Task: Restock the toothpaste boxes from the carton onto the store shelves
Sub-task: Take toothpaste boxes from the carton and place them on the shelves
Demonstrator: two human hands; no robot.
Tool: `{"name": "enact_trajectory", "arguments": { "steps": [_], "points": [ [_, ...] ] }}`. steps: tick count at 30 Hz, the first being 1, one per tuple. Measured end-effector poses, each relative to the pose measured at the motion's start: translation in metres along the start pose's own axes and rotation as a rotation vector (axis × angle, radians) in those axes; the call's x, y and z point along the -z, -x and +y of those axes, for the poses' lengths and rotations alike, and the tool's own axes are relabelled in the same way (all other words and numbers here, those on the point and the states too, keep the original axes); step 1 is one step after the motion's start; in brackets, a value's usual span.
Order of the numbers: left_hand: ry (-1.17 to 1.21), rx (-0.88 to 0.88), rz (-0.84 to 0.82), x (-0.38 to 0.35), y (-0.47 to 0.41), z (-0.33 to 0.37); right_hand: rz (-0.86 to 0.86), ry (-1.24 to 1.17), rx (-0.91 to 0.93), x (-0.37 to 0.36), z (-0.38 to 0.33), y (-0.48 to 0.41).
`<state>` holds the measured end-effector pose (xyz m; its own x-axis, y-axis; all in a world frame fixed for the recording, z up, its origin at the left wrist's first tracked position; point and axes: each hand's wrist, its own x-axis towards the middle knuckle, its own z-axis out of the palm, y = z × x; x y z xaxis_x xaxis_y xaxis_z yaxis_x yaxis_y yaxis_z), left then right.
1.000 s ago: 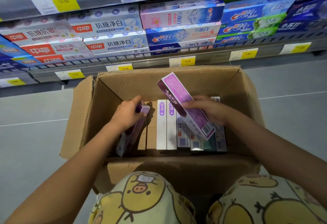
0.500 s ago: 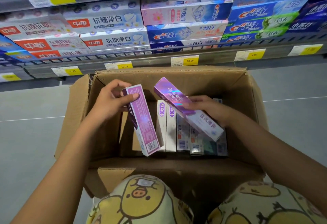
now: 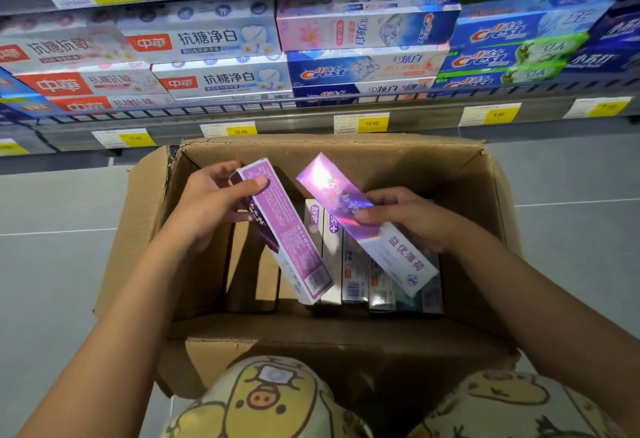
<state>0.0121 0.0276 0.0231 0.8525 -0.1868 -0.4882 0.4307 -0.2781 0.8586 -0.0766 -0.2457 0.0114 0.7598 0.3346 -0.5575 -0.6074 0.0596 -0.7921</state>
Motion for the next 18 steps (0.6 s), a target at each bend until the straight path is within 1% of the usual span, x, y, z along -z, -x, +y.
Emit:
{"name": "enact_trajectory", "arguments": {
  "steps": [5, 9, 12, 18],
  "points": [
    [0.008, 0.105, -0.047, 0.004, 0.014, 0.014, 0.067, 0.002, -0.007, 0.003, -0.017, 0.011],
    [0.083, 0.187, -0.058, 0.016, 0.05, 0.057, 0.097, 0.026, -0.059, -0.005, -0.064, 0.049],
    [0.126, 0.208, -0.017, 0.025, 0.08, 0.103, 0.141, 0.027, -0.08, -0.012, -0.11, 0.086],
    [0.192, 0.242, 0.044, 0.044, 0.159, 0.236, 0.192, 0.036, -0.104, -0.04, -0.241, 0.176]
  ]
}}
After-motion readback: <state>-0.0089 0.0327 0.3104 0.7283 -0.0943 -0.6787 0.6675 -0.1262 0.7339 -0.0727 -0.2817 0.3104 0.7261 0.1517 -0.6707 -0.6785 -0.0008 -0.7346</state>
